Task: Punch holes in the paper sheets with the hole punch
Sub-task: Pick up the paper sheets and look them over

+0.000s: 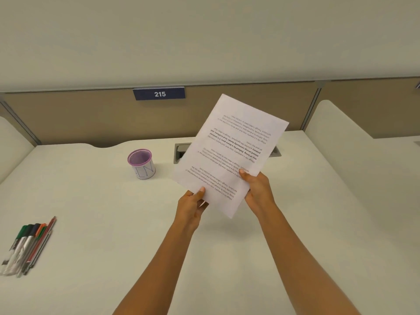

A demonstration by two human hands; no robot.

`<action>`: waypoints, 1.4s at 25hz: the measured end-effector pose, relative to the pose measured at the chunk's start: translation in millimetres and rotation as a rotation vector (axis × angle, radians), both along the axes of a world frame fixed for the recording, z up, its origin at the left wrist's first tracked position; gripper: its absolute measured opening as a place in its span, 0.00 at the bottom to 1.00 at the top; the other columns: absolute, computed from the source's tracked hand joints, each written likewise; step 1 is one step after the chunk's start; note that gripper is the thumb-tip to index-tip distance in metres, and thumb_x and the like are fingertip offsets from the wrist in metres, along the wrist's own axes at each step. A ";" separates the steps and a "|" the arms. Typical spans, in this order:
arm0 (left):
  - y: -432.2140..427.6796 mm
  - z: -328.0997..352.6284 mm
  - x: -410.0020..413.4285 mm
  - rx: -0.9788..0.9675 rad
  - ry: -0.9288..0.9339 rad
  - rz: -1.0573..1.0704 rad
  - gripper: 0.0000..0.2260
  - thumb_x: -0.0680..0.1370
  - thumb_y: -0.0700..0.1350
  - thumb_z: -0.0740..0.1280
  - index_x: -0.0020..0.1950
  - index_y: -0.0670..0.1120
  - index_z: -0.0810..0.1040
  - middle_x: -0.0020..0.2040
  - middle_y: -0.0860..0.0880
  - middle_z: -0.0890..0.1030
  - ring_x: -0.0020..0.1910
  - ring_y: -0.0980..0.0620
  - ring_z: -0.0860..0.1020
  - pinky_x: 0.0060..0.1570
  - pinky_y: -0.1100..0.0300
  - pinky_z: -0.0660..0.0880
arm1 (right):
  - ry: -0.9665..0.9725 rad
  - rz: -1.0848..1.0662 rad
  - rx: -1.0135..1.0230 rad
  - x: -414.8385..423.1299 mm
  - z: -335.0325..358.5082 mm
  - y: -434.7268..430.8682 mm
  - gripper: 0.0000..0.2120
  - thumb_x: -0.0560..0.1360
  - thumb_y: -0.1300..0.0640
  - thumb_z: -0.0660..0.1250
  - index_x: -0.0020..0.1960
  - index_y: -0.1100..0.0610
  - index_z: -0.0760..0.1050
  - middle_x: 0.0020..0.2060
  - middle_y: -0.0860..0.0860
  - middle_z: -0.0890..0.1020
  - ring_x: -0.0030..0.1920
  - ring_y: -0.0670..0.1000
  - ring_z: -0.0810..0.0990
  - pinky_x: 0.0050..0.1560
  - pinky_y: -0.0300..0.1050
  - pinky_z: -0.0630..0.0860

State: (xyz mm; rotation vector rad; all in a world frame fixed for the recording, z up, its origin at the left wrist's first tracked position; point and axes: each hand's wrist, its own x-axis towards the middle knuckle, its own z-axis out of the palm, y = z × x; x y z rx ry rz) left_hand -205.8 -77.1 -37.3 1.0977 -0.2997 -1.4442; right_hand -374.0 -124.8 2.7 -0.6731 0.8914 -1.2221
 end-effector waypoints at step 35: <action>-18.8 20.3 16.9 -0.136 -0.357 -0.022 0.12 0.78 0.41 0.67 0.62 0.44 0.78 0.55 0.48 0.83 0.52 0.47 0.82 0.52 0.52 0.79 | 0.301 0.022 -0.038 -100.1 -25.5 14.5 0.43 0.61 0.43 0.77 0.72 0.49 0.63 0.61 0.50 0.80 0.62 0.53 0.77 0.64 0.57 0.70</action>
